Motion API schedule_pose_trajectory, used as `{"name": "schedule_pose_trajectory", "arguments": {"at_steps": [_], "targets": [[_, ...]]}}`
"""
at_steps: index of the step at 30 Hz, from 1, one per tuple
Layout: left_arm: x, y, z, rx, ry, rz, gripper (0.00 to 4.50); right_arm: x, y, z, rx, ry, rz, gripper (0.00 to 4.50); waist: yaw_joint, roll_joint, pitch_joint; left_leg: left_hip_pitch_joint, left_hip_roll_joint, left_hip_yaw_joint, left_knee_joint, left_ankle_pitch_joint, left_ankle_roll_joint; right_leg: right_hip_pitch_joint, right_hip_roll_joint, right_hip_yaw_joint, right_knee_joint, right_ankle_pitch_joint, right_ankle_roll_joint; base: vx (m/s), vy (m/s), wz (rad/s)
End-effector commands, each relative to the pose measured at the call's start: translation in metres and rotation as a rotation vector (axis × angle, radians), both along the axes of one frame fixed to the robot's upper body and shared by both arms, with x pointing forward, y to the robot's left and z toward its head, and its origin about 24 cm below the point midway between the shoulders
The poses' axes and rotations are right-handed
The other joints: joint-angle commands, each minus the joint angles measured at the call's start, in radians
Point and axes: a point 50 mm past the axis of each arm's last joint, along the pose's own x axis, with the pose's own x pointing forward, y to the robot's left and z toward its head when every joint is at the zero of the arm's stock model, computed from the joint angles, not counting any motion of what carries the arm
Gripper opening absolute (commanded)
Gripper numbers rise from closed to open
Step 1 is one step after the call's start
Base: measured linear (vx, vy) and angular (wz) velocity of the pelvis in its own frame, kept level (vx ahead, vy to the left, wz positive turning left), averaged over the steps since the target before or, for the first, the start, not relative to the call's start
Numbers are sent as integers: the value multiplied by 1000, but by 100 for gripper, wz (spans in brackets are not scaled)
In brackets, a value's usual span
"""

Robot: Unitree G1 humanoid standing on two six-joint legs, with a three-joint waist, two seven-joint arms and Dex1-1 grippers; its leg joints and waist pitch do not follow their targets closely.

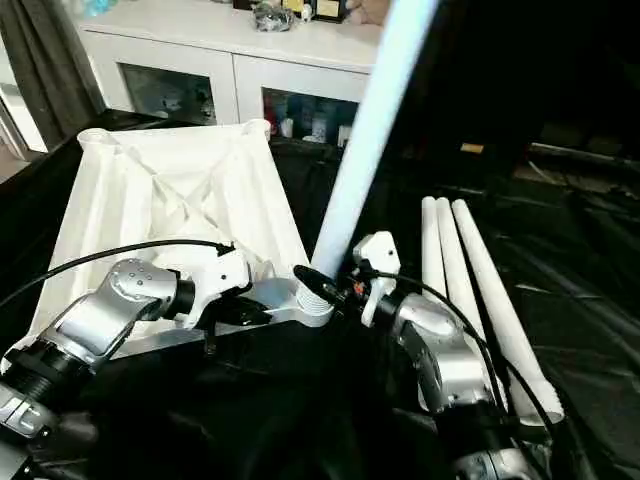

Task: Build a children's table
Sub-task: Insert table leg to table base

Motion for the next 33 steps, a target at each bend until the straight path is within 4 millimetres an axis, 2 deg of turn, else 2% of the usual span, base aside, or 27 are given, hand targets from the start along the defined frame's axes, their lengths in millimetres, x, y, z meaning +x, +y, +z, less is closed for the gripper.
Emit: {"name": "schedule_pose_trajectory", "arguments": {"at_steps": [1, 3, 4, 6, 9, 11, 12, 13, 17, 19, 25, 33], "targets": [[2, 7, 4, 22, -30, -3, 0, -16, 1, -37, -94, 194, 62, 189, 2, 3, -38, 7, 66, -27, -80, -253, 25, 23, -147, 75, -126, -542, -44, 0, 0, 0], [0, 6, 5, 18, -25, -16, 0, -16, 0, -38, -112, 201, 87, 189, 1, 4, -40, 5, 69, -30, -82, -249, 23, 24, -145, 75, -118, -504, -52, 0, 0, 0], [-5, 6, 5, 12, -15, -65, 0, -14, 1, -40, -135, 216, 123, 189, 1, 0, -42, 7, 71, -29, -82, -249, 23, 23, -145, 76, -116, -479, -59, 0, 0, 0], [-8, 4, 6, 6, -8, -107, 0, -10, 2, -39, -147, 222, 148, 189, -2, 2, -44, 2, 71, -30, -83, -240, 23, 26, -144, 76, -109, -442, -73, 0, 0, 0], [-10, 3, 6, 5, -6, -126, 0, -5, 4, -37, -150, 221, 170, 189, -4, -3, -43, 4, 70, -29, -83, -242, 23, 27, -144, 77, -107, -436, -81, 0, 0, 0], [-10, 3, 7, 5, -7, -133, 0, -5, 4, -36, -153, 217, 186, 189, -4, -2, -43, 7, 70, -27, -83, -248, 22, 26, -144, 78, -108, -435, -85, 0, 0, 0], [-10, 2, 7, 7, -9, -143, 0, -4, 5, -36, -162, 207, 212, 189, -6, -9, -41, 9, 70, -26, -84, -253, 21, 25, -142, 78, -108, -437, -85, 0, 0, 0], [-10, 2, 8, 2, -6, -160, 0, -5, 5, -37, -165, 208, 231, 189, -5, -11, -39, 10, 70, -26, -84, -255, 21, 25, -144, 78, -110, -451, -81, 0, 0, 0], [-16, 2, 11, -5, 31, -229, 0, -9, 6, -40, -176, 219, 302, 189, -4, -10, -37, 15, 70, -25, -88, -263, 24, 22, -142, 80, -112, -465, -74, 0, 0, 0], [-17, 3, 11, -1, 40, -246, 0, -11, 7, -41, -178, 221, 319, 189, -3, -12, -38, 16, 72, -24, -89, -257, 24, 22, -141, 81, -109, -441, -80, 0, 0, 0], [-20, 5, 11, 13, 64, -268, 0, -12, 7, -43, -182, 215, 358, 189, -3, -8, -39, 16, 73, -23, -91, -252, 20, 25, -139, 82, -99, -362, -111, 0, 0, 0], [-17, 6, 12, 5, 65, -251, 0, -11, 10, -44, -176, 212, 364, 189, -2, -10, -35, 20, 73, -25, -94, -285, 18, 22, -141, 82, -110, -452, -92, 0, 0, 0]]}}
